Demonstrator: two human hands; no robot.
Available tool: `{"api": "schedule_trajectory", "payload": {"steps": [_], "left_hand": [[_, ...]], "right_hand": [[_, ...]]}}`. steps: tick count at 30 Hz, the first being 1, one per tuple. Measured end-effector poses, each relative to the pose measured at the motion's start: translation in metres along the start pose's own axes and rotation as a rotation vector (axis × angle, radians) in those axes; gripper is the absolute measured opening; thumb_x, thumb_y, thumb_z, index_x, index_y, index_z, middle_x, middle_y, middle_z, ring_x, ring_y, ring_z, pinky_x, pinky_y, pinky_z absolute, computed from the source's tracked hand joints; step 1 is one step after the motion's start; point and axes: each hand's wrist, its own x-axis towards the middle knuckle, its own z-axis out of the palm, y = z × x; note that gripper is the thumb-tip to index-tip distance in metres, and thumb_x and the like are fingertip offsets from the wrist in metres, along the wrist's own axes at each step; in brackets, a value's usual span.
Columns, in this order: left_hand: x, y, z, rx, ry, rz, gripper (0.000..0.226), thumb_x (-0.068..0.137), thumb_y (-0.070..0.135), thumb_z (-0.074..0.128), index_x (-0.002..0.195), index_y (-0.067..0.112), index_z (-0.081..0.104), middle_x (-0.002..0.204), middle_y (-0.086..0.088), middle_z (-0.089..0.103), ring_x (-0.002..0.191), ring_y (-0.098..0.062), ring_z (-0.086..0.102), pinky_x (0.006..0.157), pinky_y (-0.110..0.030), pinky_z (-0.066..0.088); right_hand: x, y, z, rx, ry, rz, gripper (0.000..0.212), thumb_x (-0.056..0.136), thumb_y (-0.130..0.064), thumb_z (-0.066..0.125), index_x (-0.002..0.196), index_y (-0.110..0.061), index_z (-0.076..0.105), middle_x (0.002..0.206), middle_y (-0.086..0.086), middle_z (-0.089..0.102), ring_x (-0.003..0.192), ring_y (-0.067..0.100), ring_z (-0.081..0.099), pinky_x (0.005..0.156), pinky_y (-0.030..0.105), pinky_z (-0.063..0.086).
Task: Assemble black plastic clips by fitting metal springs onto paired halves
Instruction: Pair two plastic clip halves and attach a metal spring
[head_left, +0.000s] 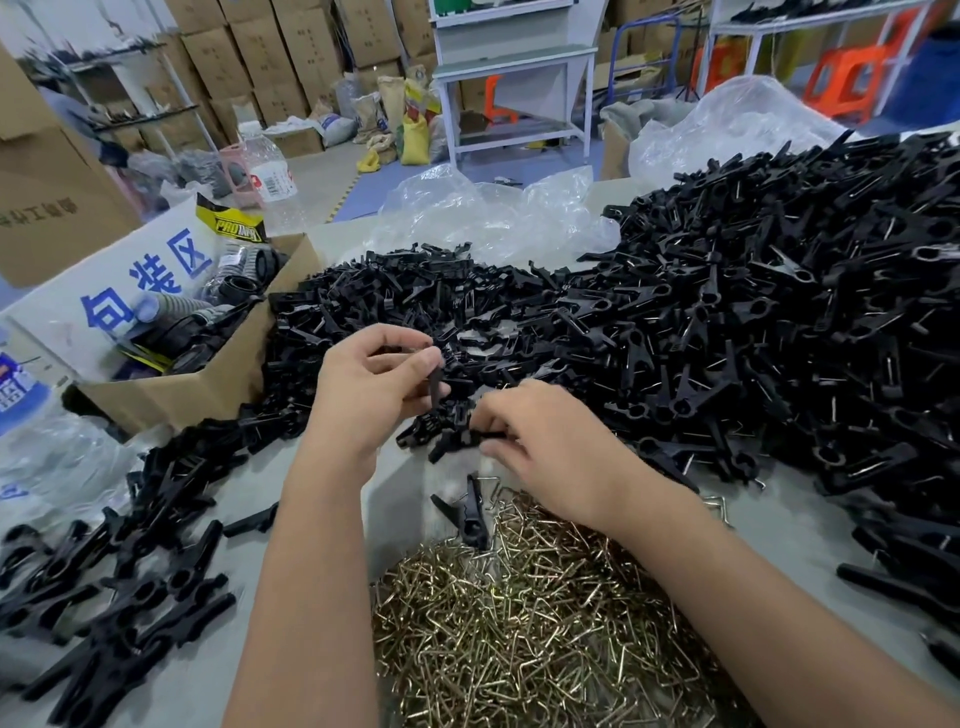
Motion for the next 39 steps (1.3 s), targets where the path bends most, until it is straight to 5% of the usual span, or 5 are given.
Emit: {"api": "schedule_trajectory", "payload": {"steps": [5, 14, 23, 30, 39], "left_hand": [[-0.001, -0.003, 0.007, -0.054, -0.135, -0.035, 0.014, 0.091, 0.003, 0.075, 0.103, 0.011, 0.077, 0.093, -0.016, 0.079, 0.077, -0.023, 0.077, 0.071, -0.03, 0.063], [-0.009, 0.002, 0.027, -0.126, -0.275, -0.041, 0.022, 0.08, 0.012, 0.081, 0.101, 0.007, 0.079, 0.085, -0.013, 0.079, 0.074, -0.019, 0.076, 0.06, -0.022, 0.057], [-0.007, 0.002, 0.024, -0.308, -0.149, -0.054, 0.025, 0.072, 0.018, 0.08, 0.095, 0.008, 0.075, 0.084, -0.009, 0.077, 0.075, -0.017, 0.075, 0.068, -0.024, 0.06], [-0.006, 0.001, 0.02, -0.311, -0.135, -0.108, 0.025, 0.069, 0.02, 0.082, 0.091, 0.013, 0.075, 0.088, -0.009, 0.077, 0.07, -0.014, 0.071, 0.063, -0.023, 0.06], [-0.008, 0.003, 0.021, -0.393, -0.245, -0.098, 0.025, 0.071, 0.009, 0.08, 0.093, 0.006, 0.069, 0.085, -0.014, 0.076, 0.073, -0.018, 0.074, 0.068, -0.025, 0.061]], "right_hand": [[0.003, 0.014, -0.015, 0.432, 0.141, 0.23, 0.007, 0.089, -0.019, 0.081, 0.09, -0.026, 0.08, 0.056, -0.021, 0.054, 0.053, -0.001, 0.048, 0.054, 0.011, 0.04], [0.004, 0.017, -0.016, 1.144, 0.24, 0.297, 0.007, 0.091, -0.009, 0.077, 0.097, -0.01, 0.081, 0.08, 0.004, 0.072, 0.06, 0.007, 0.058, 0.051, 0.019, 0.047], [0.002, 0.014, -0.007, 1.002, 0.443, 0.137, 0.027, 0.092, 0.001, 0.074, 0.105, -0.021, 0.083, 0.079, 0.008, 0.074, 0.069, 0.021, 0.068, 0.055, 0.03, 0.061], [0.001, 0.011, -0.001, 0.851, 0.632, 0.172, 0.011, 0.09, 0.0, 0.078, 0.097, -0.009, 0.08, 0.079, 0.006, 0.077, 0.069, 0.023, 0.077, 0.061, 0.036, 0.065], [0.001, 0.007, -0.003, 0.853, 0.555, 0.111, 0.013, 0.087, 0.0, 0.08, 0.093, -0.011, 0.08, 0.084, 0.002, 0.079, 0.075, 0.021, 0.078, 0.062, 0.03, 0.063]]}}
